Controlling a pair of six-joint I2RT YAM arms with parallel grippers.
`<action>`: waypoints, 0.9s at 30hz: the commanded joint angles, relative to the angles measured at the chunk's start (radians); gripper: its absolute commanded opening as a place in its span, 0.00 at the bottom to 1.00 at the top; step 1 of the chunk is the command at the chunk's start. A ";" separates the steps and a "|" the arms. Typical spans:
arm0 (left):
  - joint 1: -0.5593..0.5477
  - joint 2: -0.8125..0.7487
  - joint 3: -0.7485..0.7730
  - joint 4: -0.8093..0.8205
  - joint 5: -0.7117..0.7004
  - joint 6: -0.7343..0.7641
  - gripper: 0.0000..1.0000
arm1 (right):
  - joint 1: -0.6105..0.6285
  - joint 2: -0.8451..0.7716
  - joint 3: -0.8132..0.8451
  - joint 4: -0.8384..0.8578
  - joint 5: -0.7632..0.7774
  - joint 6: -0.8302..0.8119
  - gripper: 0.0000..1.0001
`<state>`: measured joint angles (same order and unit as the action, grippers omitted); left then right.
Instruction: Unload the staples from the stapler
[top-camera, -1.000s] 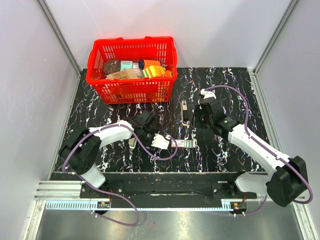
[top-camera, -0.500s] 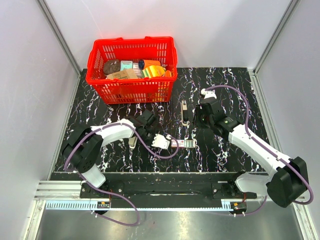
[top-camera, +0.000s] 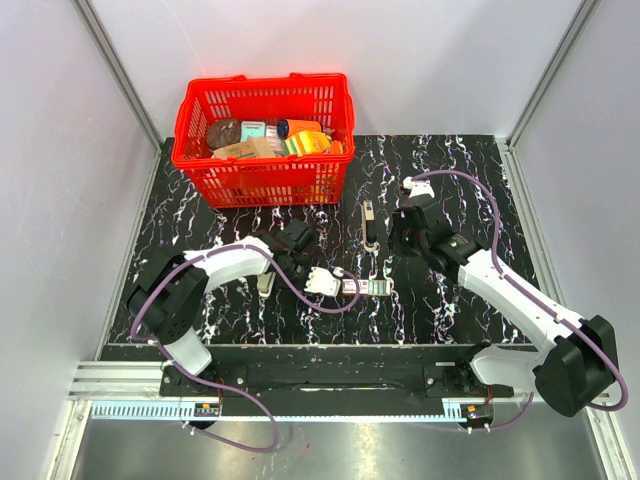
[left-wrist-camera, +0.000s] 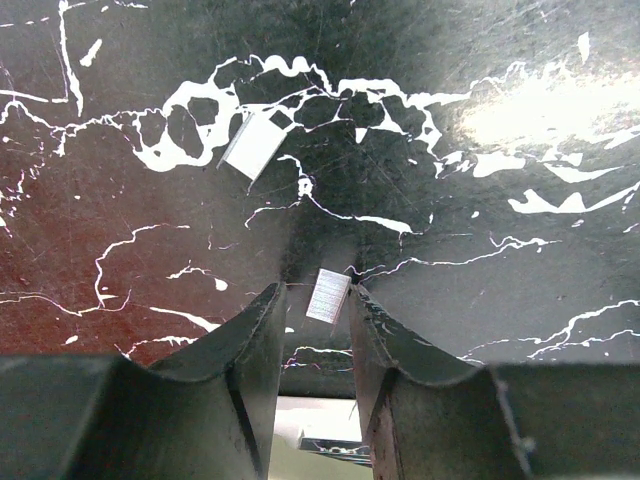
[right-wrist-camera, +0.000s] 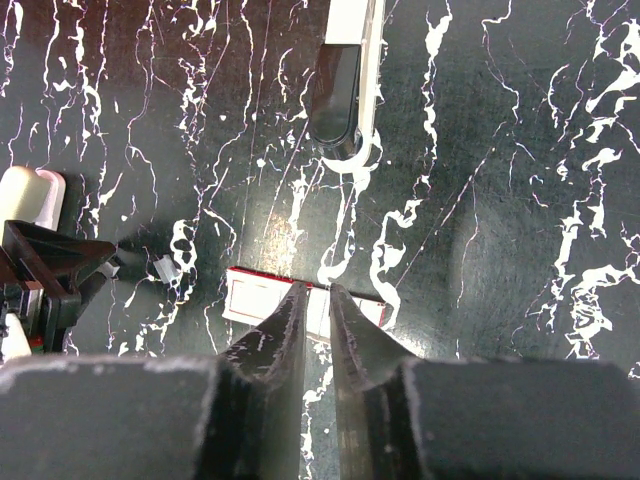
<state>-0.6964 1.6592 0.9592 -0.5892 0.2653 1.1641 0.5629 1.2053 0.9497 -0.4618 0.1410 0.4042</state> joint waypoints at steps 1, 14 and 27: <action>-0.011 0.031 -0.016 -0.003 -0.018 -0.018 0.36 | 0.003 -0.018 0.024 -0.006 0.023 -0.004 0.18; -0.037 0.025 -0.039 0.015 -0.021 -0.004 0.38 | 0.003 -0.021 0.023 -0.008 0.023 -0.002 0.16; -0.051 0.027 -0.050 0.000 -0.044 -0.001 0.24 | 0.002 -0.030 0.023 -0.014 0.026 -0.005 0.16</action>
<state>-0.7380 1.6573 0.9504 -0.5682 0.2230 1.1549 0.5629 1.2053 0.9497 -0.4690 0.1410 0.4042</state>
